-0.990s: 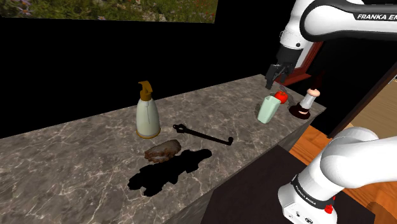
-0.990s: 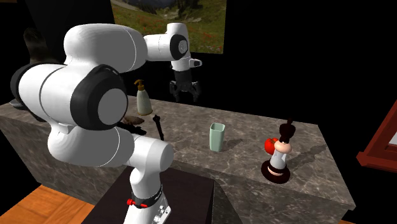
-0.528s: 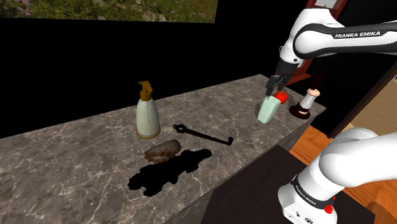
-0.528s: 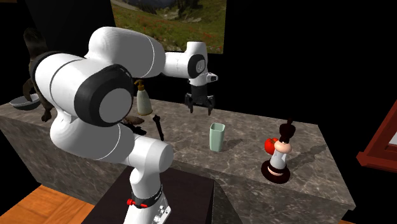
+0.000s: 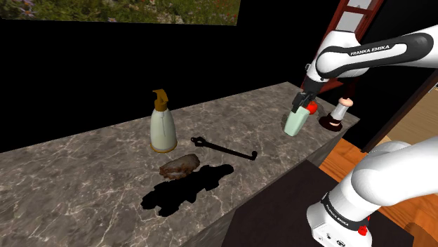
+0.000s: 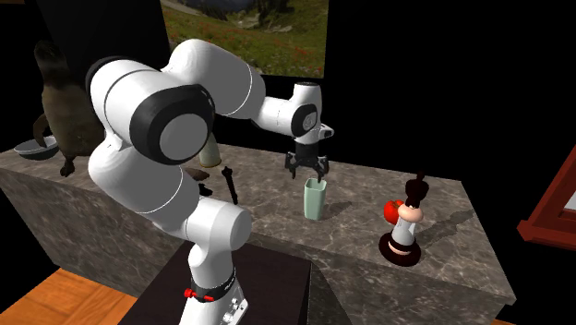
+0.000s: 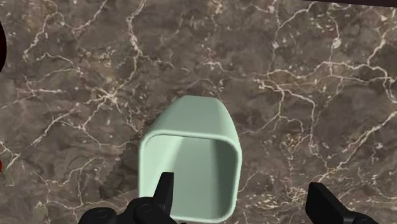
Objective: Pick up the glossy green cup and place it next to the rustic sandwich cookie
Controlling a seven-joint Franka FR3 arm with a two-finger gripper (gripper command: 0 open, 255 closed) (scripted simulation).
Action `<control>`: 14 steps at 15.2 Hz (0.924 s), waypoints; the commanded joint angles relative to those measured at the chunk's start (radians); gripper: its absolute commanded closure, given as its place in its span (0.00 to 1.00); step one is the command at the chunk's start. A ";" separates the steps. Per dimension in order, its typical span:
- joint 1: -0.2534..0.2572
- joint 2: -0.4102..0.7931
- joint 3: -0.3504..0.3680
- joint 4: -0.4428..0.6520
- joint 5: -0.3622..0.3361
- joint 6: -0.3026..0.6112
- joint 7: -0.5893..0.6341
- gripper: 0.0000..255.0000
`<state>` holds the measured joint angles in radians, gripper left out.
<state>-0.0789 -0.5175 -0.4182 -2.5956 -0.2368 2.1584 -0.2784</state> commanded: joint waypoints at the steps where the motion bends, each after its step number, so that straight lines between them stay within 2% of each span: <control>1: 0.000 0.015 -0.009 -0.018 -0.002 0.034 -0.004 0.00; 5: 0.004 0.058 -0.026 -0.051 -0.003 0.110 -0.008 0.00; 13: 0.004 0.058 -0.026 -0.051 -0.003 0.109 -0.008 0.00; 14: 0.004 0.058 -0.026 -0.051 -0.003 0.109 -0.008 1.00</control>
<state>-0.0753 -0.4599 -0.4441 -2.6464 -0.2402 2.2678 -0.2865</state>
